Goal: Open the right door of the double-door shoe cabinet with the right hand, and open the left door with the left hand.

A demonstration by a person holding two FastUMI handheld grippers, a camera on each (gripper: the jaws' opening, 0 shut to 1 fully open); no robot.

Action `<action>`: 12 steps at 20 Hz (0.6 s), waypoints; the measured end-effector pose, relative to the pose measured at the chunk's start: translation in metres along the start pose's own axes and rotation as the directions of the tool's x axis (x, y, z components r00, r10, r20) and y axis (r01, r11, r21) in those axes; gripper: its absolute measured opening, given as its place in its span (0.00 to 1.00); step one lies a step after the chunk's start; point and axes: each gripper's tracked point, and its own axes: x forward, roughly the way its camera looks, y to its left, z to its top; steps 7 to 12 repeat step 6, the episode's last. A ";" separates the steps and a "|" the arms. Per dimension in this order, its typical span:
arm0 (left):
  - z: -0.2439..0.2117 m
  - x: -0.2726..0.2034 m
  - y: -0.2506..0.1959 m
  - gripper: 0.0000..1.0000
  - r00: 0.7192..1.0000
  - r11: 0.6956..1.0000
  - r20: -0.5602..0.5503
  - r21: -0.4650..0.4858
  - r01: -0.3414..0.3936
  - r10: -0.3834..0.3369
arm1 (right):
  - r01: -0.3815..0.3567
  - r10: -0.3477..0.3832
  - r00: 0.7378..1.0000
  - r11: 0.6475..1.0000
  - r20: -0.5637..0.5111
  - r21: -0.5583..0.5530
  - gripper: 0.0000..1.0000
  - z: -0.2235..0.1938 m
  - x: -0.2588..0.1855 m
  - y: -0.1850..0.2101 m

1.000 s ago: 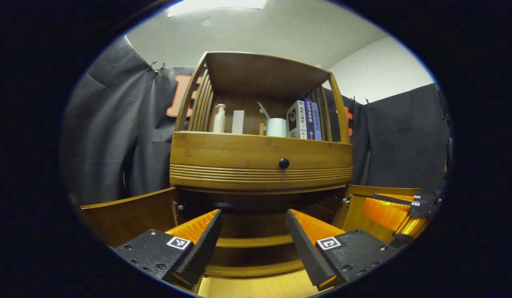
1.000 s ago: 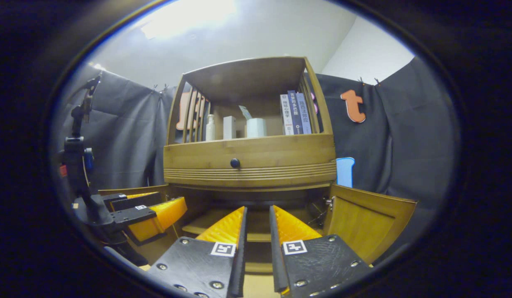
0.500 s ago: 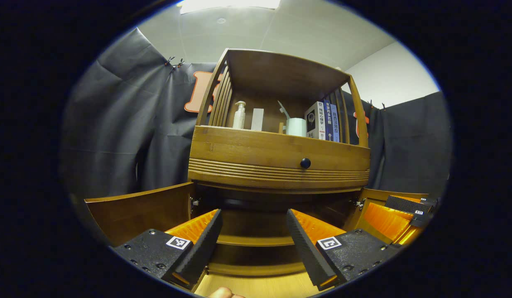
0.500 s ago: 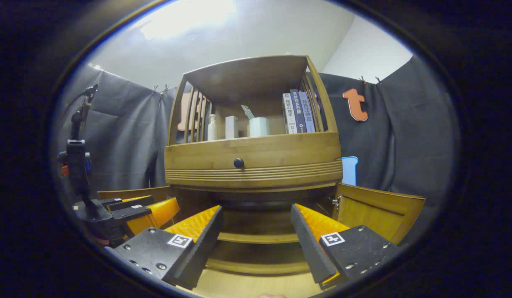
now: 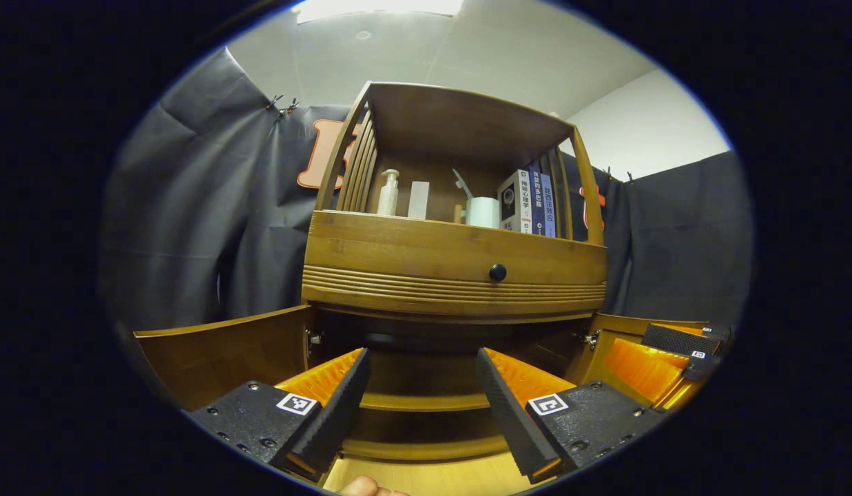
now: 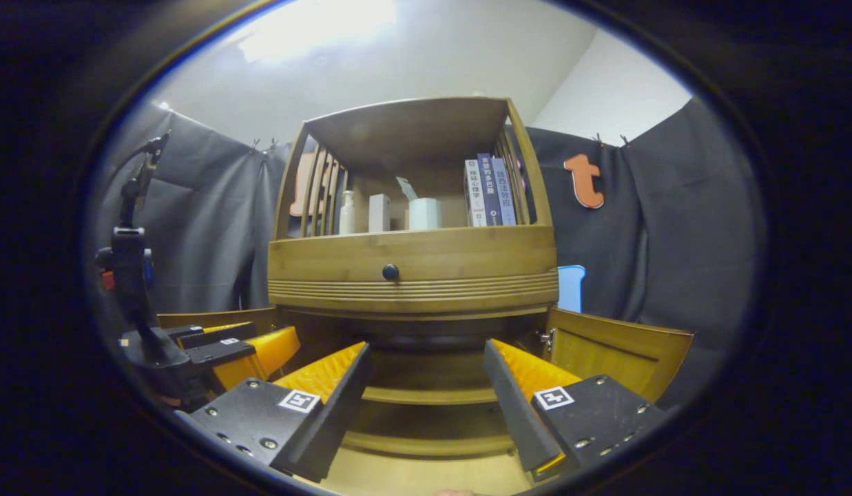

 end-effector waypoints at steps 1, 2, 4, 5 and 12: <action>0.001 -0.001 0.000 0.96 1.000 1.000 0.003 0.002 0.002 -0.002 | 0.002 -0.002 1.000 1.000 0.001 0.002 0.97 0.001 -0.001 0.000; 0.002 -0.001 0.001 0.96 1.000 1.000 0.006 0.004 0.002 -0.002 | 0.003 -0.003 1.000 1.000 0.002 0.004 0.97 0.001 -0.001 0.001; 0.004 -0.003 0.004 0.96 1.000 1.000 0.012 0.007 -0.002 0.002 | 0.001 -0.001 1.000 1.000 0.004 0.008 0.96 0.002 -0.001 0.003; 0.005 -0.003 0.006 0.96 1.000 1.000 0.015 0.007 -0.004 0.004 | -0.001 0.001 1.000 1.000 0.005 0.009 0.96 0.002 -0.002 0.005; 0.006 -0.005 0.008 0.95 1.000 1.000 0.018 0.005 -0.009 0.009 | -0.002 0.002 1.000 1.000 0.005 0.008 0.96 0.002 -0.003 0.007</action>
